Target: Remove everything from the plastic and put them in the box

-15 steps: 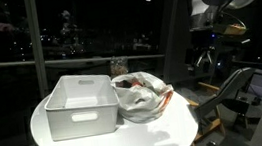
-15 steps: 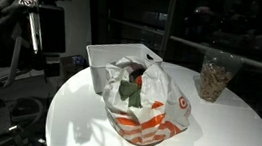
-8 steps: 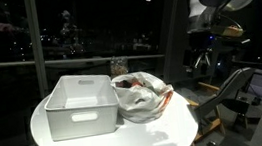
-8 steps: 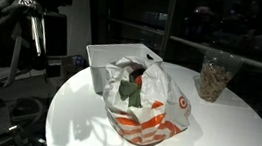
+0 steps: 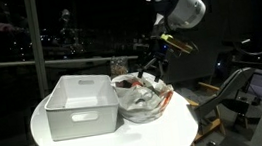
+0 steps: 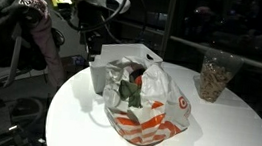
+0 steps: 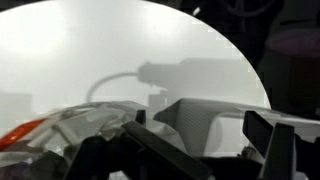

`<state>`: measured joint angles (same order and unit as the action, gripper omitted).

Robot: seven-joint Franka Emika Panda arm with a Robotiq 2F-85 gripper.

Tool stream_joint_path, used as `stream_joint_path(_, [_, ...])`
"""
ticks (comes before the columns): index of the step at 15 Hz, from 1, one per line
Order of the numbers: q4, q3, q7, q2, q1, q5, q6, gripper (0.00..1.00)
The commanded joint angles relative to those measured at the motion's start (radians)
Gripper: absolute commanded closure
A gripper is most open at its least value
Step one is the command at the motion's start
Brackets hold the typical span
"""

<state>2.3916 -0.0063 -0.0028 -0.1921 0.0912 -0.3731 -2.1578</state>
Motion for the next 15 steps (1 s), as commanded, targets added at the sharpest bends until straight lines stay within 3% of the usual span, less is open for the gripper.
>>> stream_joint_path(1, [-0.160,0.023,0.041,0.217,0.004,-0.148,-0.154,0.00])
stream_joint_path(4, [-0.220,0.044,0.030,0.313,-0.007,-0.210,-0.302,0.00])
stream_joint_path(11, [-0.292,0.049,0.071,0.455,-0.014,-0.064,-0.518,0.00])
stream_joint_path(15, [-0.282,0.037,0.098,0.499,-0.052,-0.018,-0.574,0.00])
